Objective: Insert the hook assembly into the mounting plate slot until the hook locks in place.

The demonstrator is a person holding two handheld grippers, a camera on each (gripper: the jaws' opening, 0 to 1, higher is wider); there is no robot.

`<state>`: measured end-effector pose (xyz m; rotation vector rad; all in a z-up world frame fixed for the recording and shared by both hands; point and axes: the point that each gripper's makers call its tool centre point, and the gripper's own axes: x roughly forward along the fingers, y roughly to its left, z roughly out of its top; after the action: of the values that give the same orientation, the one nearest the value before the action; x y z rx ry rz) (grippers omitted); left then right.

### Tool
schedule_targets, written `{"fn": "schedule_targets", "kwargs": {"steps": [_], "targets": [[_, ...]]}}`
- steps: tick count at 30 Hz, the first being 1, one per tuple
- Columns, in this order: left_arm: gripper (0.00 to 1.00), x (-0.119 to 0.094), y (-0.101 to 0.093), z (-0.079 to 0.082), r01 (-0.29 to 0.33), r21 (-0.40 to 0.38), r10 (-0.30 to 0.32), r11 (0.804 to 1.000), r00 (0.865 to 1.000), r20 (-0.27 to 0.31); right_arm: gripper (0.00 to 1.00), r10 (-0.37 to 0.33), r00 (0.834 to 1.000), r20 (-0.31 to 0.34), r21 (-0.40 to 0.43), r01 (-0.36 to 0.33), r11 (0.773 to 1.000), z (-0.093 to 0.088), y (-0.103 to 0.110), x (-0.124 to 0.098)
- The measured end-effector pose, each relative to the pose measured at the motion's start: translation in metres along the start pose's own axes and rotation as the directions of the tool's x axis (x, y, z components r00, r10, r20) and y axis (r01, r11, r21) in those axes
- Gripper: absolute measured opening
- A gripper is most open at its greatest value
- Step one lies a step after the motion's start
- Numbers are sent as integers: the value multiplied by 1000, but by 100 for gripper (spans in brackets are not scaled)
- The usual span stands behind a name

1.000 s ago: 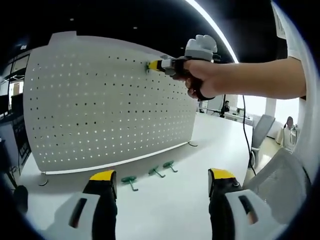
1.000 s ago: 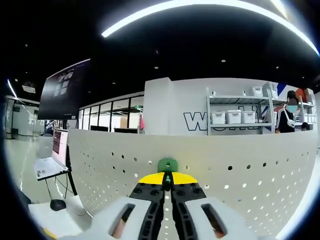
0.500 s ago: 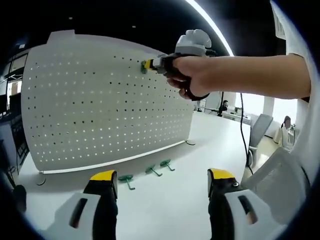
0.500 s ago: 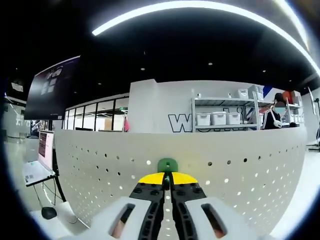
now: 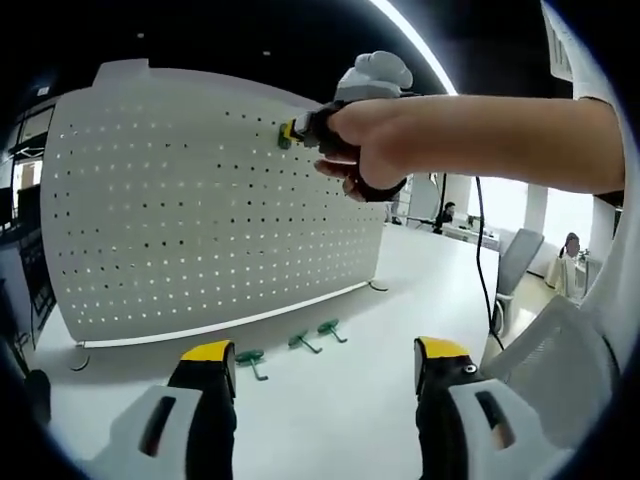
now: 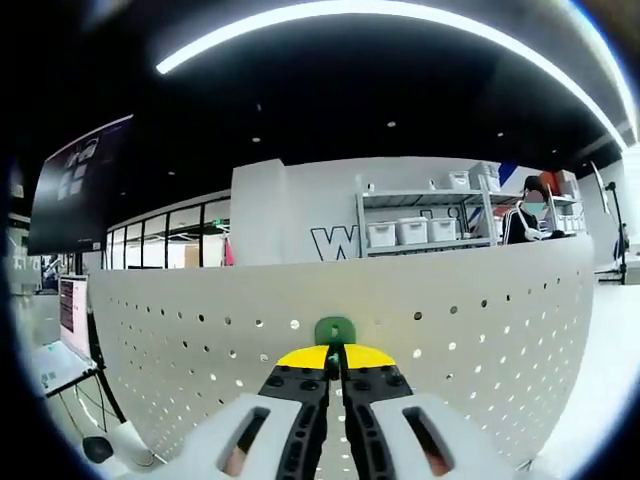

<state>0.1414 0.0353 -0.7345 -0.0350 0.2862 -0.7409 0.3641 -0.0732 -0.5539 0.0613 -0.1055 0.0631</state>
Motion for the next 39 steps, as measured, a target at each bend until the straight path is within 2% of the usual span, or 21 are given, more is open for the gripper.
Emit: {"fn": "schedule_targets", "kwargs": {"steps": [8,15,27,32,39], "targets": [[75,0,-1,1,-1,0,1,1000,1000,1,2,14,1000,-1,21,-14,1000,0,0,1],[75,1,-1,1,-4,-1,4,1000,1000,-2,6,66,998,-10,61,-65,996,0,1,0],[76,1,4,0,-16,-3,16,1000,1000,-3,26,174,984,-23,-2,-174,985,0,21,-5],[76,1,3,-1,-14,4,14,1000,1000,-7,32,231,973,-22,11,-231,973,2,25,-9],[77,1,4,-2,-18,6,18,1000,1000,-13,44,265,964,-16,-11,-265,964,4,27,-12]]}}
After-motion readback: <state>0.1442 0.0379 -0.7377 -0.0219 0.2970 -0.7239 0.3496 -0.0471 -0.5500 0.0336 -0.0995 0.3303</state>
